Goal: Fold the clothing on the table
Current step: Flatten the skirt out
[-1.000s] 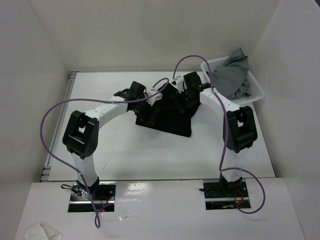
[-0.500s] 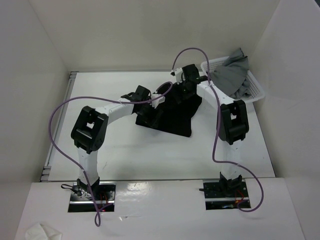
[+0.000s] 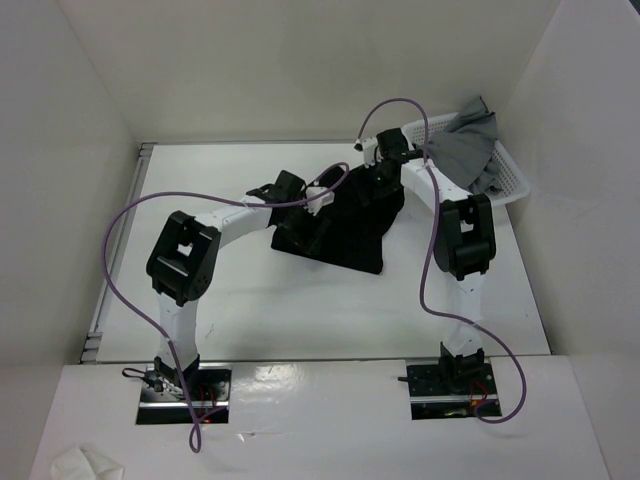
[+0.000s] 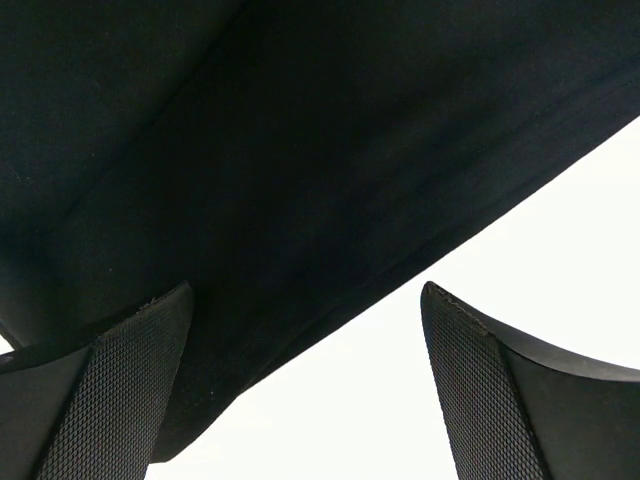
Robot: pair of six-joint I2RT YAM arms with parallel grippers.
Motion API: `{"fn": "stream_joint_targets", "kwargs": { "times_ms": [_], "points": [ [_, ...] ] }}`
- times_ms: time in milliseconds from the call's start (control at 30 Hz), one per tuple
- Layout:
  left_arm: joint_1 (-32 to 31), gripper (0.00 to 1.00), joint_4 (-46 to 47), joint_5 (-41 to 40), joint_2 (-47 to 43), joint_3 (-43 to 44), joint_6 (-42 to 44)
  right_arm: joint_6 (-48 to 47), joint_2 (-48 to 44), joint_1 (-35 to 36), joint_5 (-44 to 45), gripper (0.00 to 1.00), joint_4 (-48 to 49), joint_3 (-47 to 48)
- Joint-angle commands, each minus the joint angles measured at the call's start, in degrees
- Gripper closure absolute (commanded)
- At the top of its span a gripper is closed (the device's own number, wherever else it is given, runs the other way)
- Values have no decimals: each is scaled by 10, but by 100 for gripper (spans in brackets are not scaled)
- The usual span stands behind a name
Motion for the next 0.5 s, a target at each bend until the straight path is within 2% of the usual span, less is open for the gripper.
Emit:
{"fn": "stream_joint_targets", "kwargs": {
  "times_ms": [0, 100, 467],
  "points": [
    [-2, 0, -3, 11, 7, 18, -10, 8, -27, 2, -40, 4, -16, 23],
    [-2, 0, -8, 17, 7, 13, -10, 8, -32, 2, -40, 4, -29, 29],
    [-8, 0, -14, 23, 2, 2, -10, 8, 49, 18, -46, 4, -34, 59]
  ]
}}
